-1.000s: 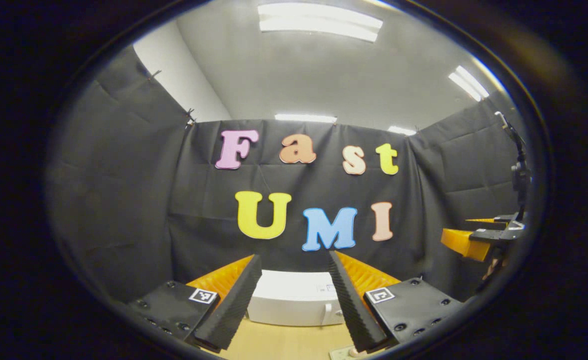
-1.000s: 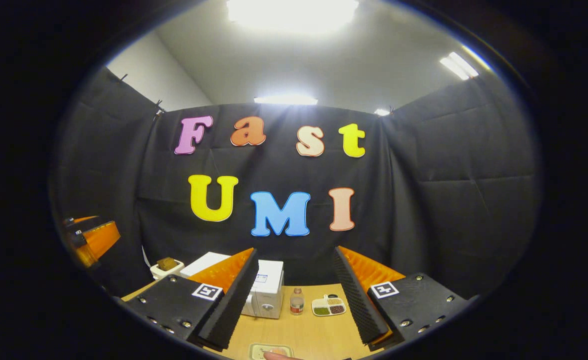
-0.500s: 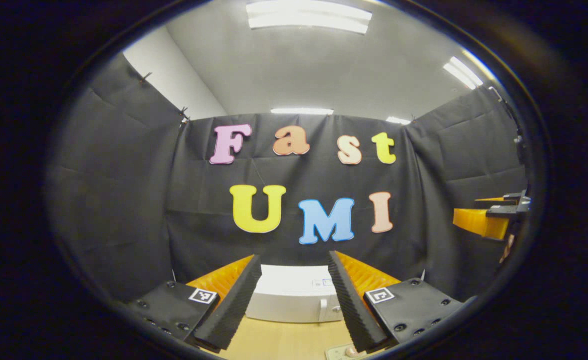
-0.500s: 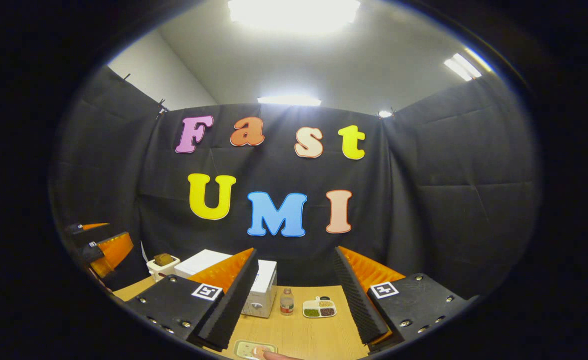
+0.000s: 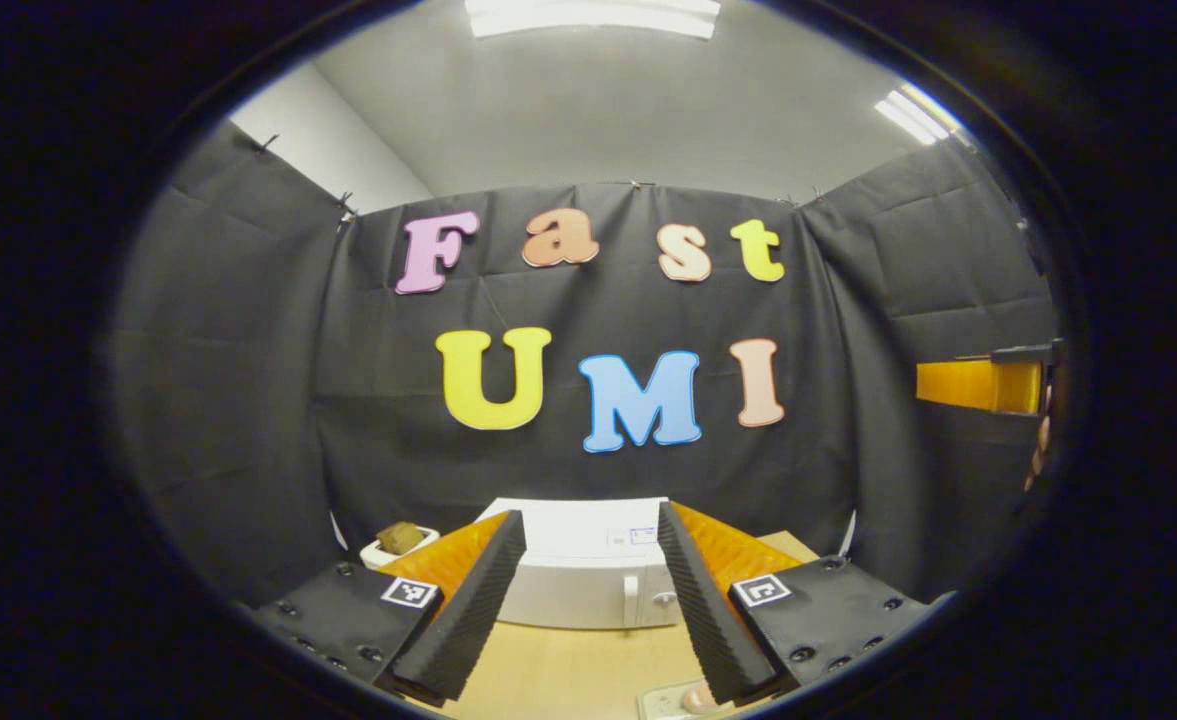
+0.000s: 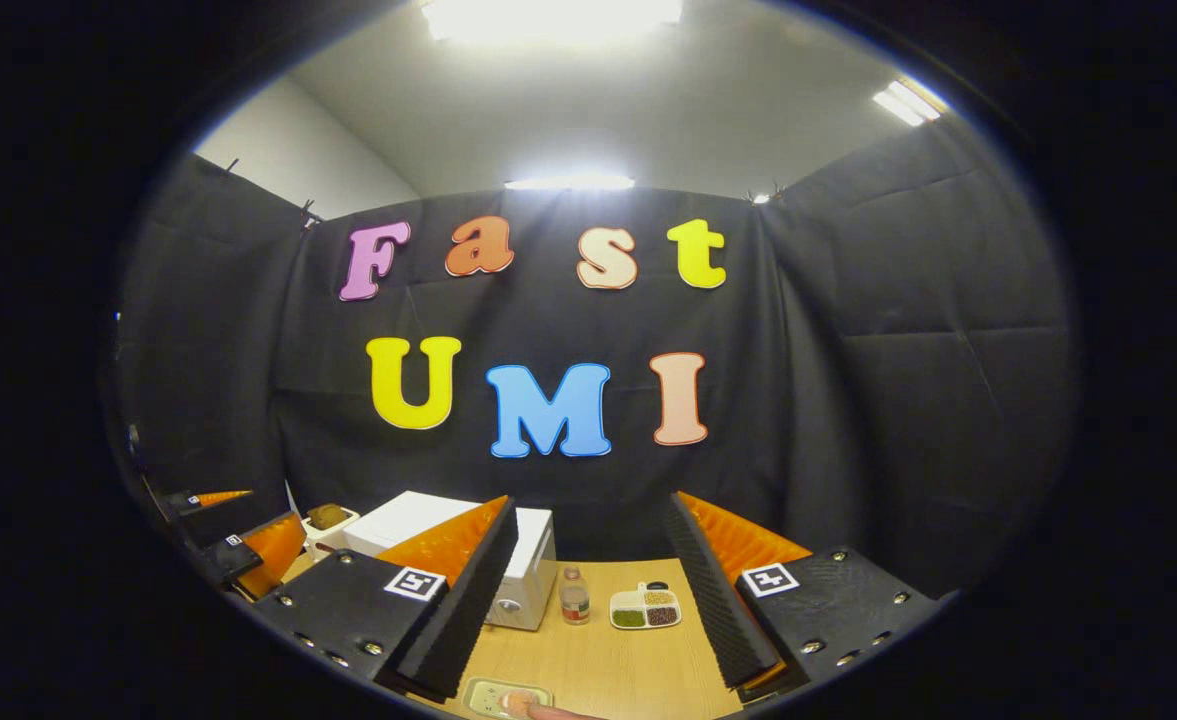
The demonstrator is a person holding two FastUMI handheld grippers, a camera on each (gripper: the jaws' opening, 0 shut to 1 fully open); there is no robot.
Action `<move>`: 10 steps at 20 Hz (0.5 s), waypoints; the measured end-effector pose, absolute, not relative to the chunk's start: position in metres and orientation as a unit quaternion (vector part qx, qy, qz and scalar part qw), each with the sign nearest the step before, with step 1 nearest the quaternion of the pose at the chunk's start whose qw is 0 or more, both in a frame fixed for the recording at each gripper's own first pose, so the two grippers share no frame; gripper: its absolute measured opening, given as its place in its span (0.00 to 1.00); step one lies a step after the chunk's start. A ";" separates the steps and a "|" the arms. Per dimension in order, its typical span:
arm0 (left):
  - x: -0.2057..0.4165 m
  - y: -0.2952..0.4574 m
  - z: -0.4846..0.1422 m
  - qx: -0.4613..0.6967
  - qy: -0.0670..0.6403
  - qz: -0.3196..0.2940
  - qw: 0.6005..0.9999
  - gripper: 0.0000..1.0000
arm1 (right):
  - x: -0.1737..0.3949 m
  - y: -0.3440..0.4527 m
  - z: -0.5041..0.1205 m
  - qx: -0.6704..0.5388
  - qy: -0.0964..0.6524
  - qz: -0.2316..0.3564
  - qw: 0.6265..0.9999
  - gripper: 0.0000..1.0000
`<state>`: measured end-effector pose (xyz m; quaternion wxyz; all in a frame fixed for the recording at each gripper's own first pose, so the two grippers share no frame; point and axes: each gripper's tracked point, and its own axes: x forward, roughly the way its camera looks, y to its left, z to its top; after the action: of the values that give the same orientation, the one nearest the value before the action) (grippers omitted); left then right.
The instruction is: Open the microwave oven with the left hand, put the food in, and close the microwave oven.
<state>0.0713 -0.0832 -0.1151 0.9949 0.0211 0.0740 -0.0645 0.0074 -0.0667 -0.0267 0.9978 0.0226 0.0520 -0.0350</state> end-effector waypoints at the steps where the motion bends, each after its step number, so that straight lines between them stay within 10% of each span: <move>1: 0.082 -0.089 -0.127 0.022 0.081 -0.079 0.993 0.89 | 0.012 -0.067 -0.029 0.027 0.055 -0.043 0.997 0.92; 10: 0.170 -0.112 -0.233 0.019 0.132 -0.142 0.981 0.91 | 0.049 -0.061 -0.059 -0.016 0.100 -0.115 0.988 0.92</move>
<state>0.1698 -0.1116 -0.2334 0.9809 0.0189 0.1316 -0.1418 0.0493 -0.0609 -0.0595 0.9882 -0.0161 0.1001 -0.1149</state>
